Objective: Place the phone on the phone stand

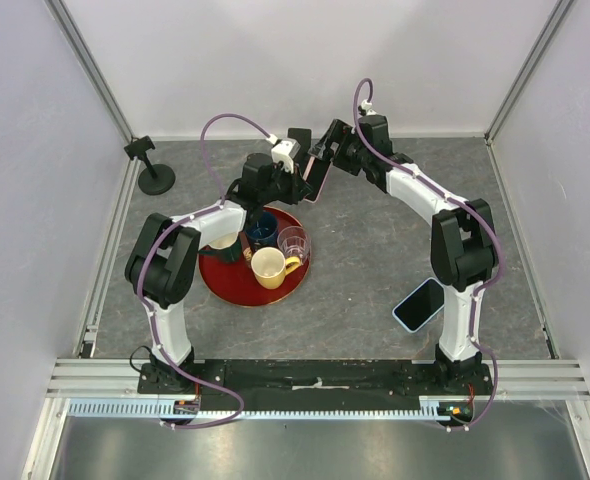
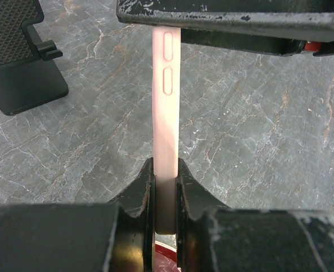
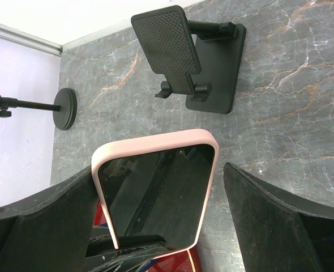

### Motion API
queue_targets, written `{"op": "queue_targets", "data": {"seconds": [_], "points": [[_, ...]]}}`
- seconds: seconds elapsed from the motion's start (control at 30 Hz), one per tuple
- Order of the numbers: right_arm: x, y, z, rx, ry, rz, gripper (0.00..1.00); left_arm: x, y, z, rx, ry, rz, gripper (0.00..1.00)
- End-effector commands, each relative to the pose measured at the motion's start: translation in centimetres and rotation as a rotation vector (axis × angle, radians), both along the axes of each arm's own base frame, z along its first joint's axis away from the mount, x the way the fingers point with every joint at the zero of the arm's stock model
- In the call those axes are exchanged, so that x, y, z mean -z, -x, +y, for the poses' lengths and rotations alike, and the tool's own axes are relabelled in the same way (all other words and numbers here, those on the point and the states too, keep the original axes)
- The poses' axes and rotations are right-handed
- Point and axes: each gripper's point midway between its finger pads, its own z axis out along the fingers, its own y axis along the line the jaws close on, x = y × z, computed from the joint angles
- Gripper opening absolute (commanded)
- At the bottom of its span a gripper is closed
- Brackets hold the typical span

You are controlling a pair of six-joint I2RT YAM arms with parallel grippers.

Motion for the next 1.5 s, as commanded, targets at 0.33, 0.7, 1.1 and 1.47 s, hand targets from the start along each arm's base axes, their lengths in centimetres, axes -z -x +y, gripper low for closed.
{"op": "queue_targets", "data": {"seconds": [0.33, 0.7, 1.1, 1.47], "points": [[-3.1, -1.1, 0.9, -0.022, -0.069, -0.097, 0.86, -7.9, -0.6, -1.1, 0.043, 0.103, -0.219, 0.02], [-4.0, -1.6, 1.0, -0.021, -0.075, -0.191, 0.09, -8.6, -0.4, -0.2, 0.012, 0.094, -0.233, 0.02], [-6.0, 0.2, -0.3, 0.040, -0.043, -0.218, 0.98, -9.6, -0.8, 2.5, -0.067, 0.160, -0.243, 0.02], [-4.9, -0.2, 2.1, -0.028, -0.118, -0.182, 0.98, -10.1, -0.2, 2.6, -0.035, 0.207, -0.255, 0.02]]}}
